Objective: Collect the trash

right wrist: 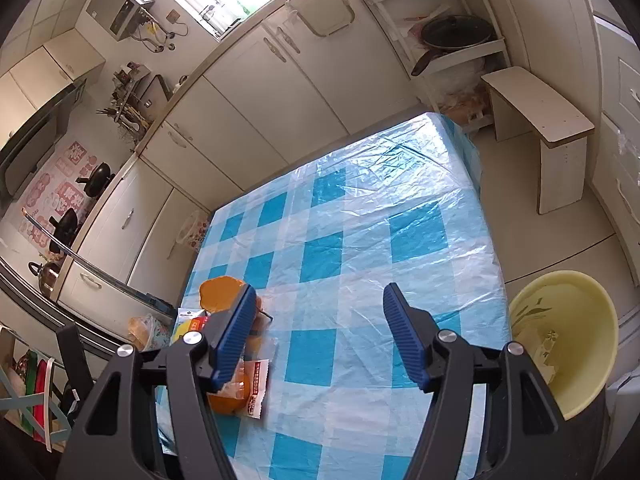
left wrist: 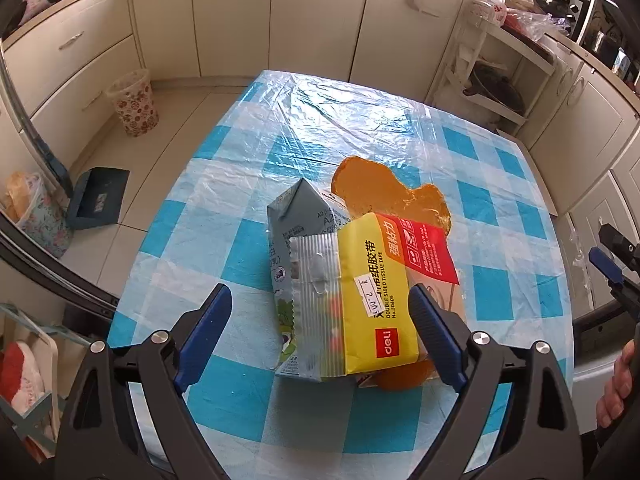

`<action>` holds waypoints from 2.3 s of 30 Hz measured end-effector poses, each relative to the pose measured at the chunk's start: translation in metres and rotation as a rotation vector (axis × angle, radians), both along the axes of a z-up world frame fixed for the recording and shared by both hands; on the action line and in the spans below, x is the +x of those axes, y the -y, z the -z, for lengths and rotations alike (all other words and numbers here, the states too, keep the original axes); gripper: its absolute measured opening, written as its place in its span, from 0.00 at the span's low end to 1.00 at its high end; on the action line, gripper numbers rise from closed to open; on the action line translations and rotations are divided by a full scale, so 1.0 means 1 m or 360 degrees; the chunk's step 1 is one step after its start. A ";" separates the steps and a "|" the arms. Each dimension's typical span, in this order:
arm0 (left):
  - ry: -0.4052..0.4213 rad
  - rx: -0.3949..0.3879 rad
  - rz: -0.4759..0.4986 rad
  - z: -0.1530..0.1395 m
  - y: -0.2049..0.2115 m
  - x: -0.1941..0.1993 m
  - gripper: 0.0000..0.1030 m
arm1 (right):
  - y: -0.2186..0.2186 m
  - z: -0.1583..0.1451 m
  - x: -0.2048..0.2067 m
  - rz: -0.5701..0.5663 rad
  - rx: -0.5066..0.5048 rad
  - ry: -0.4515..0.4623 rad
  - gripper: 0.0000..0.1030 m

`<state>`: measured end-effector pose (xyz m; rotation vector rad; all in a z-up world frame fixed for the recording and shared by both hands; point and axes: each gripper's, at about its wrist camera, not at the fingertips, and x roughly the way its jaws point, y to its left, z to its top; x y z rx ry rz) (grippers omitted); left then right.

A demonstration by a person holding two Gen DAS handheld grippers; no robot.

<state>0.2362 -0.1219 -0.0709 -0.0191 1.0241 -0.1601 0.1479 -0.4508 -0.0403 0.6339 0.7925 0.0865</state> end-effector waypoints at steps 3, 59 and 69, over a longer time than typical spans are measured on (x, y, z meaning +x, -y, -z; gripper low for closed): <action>-0.0011 0.0008 0.0019 0.003 0.004 -0.001 0.83 | -0.003 0.000 0.000 -0.0007 0.0000 0.0003 0.63; -0.0062 -0.0352 -0.0061 -0.001 -0.028 0.007 0.71 | -0.046 0.009 0.019 -0.0170 -0.0032 -0.0059 0.65; -0.0026 -0.0435 0.0024 -0.011 -0.025 0.003 0.00 | -0.098 0.028 0.029 -0.0416 -0.0187 -0.0184 0.65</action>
